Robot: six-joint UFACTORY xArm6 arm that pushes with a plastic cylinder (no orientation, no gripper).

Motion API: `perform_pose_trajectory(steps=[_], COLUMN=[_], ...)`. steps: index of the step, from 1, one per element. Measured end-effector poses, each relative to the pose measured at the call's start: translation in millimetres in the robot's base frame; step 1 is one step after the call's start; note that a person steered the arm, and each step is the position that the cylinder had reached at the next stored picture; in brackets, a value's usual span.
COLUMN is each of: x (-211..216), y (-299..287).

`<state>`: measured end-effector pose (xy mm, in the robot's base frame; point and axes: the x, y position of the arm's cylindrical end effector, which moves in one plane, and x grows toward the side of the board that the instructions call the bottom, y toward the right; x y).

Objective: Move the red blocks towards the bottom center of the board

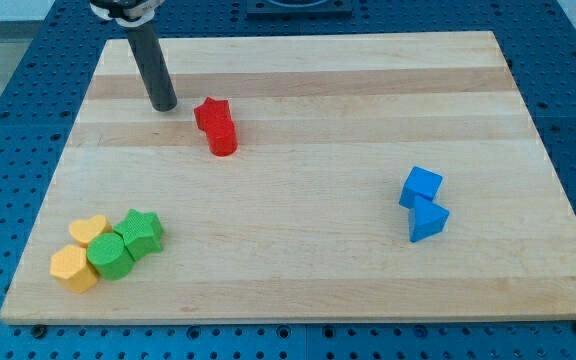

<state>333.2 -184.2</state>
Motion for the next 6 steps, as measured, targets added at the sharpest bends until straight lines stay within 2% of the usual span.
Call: perform_pose_trajectory(steps=[2, 6], x=[21.1, 87.5], y=[48.9, 204.6])
